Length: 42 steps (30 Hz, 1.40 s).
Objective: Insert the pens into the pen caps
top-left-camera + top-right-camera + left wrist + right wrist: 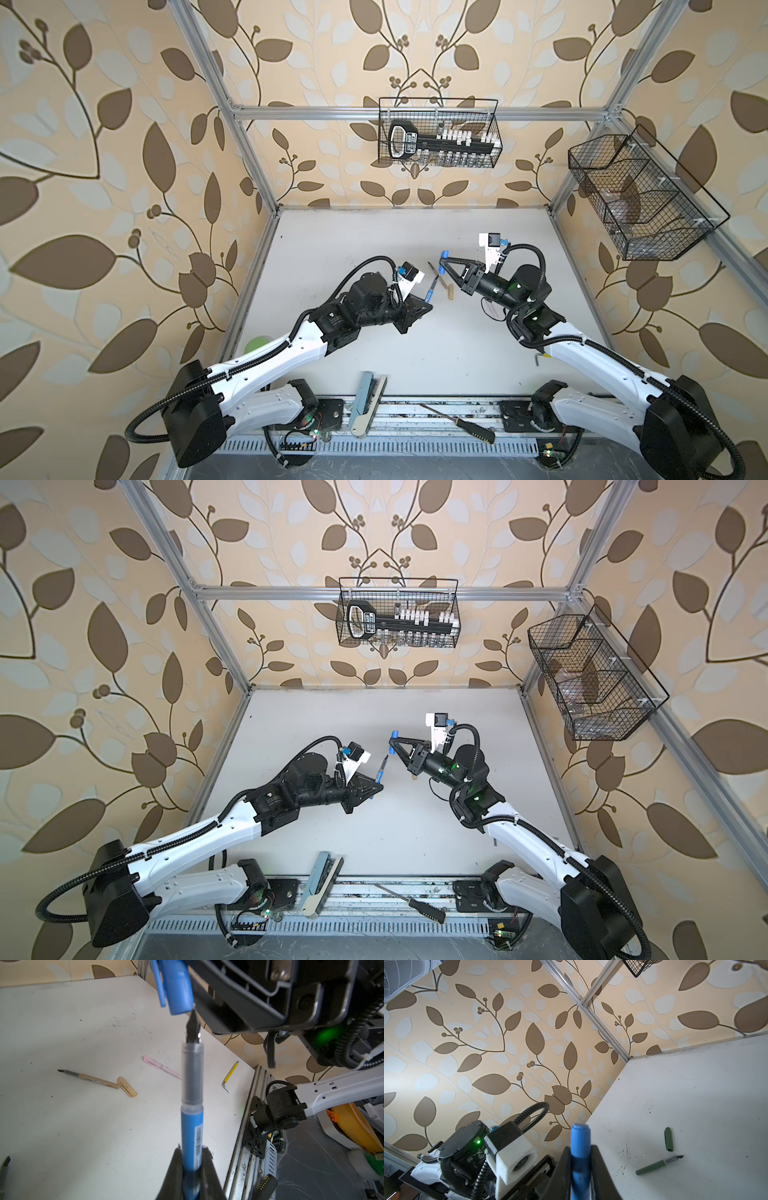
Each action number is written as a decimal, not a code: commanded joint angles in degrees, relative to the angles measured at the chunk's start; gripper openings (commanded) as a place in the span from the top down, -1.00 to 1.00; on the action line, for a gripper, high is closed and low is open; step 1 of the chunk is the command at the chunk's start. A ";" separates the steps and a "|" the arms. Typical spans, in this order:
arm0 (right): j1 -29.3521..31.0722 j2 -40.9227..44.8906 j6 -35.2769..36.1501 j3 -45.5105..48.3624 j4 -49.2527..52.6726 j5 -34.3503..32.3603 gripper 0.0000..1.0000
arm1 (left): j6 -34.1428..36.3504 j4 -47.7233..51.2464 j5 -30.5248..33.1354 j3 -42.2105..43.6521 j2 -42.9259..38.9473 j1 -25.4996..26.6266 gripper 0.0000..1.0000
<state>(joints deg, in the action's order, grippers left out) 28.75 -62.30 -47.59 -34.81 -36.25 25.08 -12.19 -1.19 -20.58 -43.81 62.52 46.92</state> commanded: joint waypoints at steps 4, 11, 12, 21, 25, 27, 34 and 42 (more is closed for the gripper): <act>0.65 0.59 -1.14 0.44 -2.97 -0.43 0.65 | 0.14 -2.76 -1.31 -1.91 -0.48 0.50 0.80; 0.08 1.67 -1.03 -0.48 -3.18 -0.39 0.65 | 0.01 -2.85 -1.05 -1.56 -0.38 0.46 0.80; 0.08 1.70 -1.10 -0.59 -3.43 -0.30 0.65 | 0.06 -2.93 -1.04 -1.57 -0.38 0.46 0.81; 0.86 1.78 -1.20 -0.37 -3.75 -0.02 0.65 | 0.06 -2.94 -0.93 -1.55 -0.30 0.46 0.80; 1.17 1.80 -1.20 -0.07 -3.93 -0.04 0.65 | 0.22 -2.77 -0.95 -1.88 -0.03 0.49 0.80; 1.47 1.91 -1.18 -0.01 -3.89 -0.05 0.65 | 0.23 -2.79 -0.91 -1.91 0.14 0.46 0.80; 1.87 2.34 -0.52 0.24 -2.50 0.09 0.65 | 0.36 -2.94 -0.21 -1.77 0.02 0.46 0.81; 2.62 2.42 -0.21 1.37 -2.29 -0.65 0.65 | 0.58 -3.29 0.45 -1.89 -0.56 0.46 0.81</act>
<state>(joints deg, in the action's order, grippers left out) 30.81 -60.71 -48.12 -34.70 -38.30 24.95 -12.14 -1.83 -20.56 -43.81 62.76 46.92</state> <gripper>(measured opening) 0.176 0.120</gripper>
